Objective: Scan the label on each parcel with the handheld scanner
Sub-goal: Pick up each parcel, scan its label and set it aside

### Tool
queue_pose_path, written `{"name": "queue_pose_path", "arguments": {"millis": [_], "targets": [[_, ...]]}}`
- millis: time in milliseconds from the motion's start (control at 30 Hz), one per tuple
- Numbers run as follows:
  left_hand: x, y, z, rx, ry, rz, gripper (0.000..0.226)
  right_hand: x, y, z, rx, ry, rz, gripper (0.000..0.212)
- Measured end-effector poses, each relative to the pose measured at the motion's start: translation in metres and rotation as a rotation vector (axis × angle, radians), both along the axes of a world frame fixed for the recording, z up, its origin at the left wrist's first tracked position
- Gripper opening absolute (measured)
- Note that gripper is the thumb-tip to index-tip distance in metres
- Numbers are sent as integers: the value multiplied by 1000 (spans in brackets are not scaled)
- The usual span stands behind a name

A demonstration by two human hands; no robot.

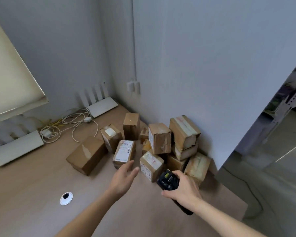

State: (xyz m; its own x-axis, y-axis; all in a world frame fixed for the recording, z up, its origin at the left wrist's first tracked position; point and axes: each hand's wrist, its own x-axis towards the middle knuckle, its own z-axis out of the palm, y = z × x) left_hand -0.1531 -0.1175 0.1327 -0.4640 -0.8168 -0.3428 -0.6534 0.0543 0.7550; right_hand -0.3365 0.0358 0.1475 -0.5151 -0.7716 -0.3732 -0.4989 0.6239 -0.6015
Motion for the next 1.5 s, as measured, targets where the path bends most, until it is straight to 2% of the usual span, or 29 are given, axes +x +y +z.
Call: {"name": "queue_pose_path", "arguments": {"millis": [267, 400, 533, 633, 733, 933, 1067, 1233, 1300, 1400, 1500], "targets": [[-56, -50, -53, 213, 10, 73, 65, -41, -57, -76, 31, -142, 111, 83], [-71, -61, -66, 349, 27, 111, 61, -52, -67, -95, 28, -248, 179, 79], [-72, -56, -76, 371, 52, 153, 55, -59, -67, -104, -12, -316, 182, 79], [-60, -47, -74, 384, 64, 176, 45, -59, -60, -102, -49, -356, 167, 78], [-44, -37, -65, 404, 84, 192, 25, -54, -51, -91, -86, -410, 165, 79], [2, 10, -22, 400, 209, 223, 24, -22, -21, -44, -183, -418, 190, 72], [50, 54, 25, 299, 274, 169, 21, 9, 9, 11, -240, -410, 222, 64], [126, 120, 88, 168, 370, 116, 39, 63, 61, 98, -257, -443, 287, 47], [152, 144, 111, 140, 408, 129, 39, 87, 80, 130, -270, -444, 335, 51], [185, 174, 146, 120, 463, 153, 37, 118, 103, 168, -277, -466, 371, 68], [215, 205, 179, 57, 472, 149, 44, 142, 122, 202, -286, -477, 407, 76]]}}
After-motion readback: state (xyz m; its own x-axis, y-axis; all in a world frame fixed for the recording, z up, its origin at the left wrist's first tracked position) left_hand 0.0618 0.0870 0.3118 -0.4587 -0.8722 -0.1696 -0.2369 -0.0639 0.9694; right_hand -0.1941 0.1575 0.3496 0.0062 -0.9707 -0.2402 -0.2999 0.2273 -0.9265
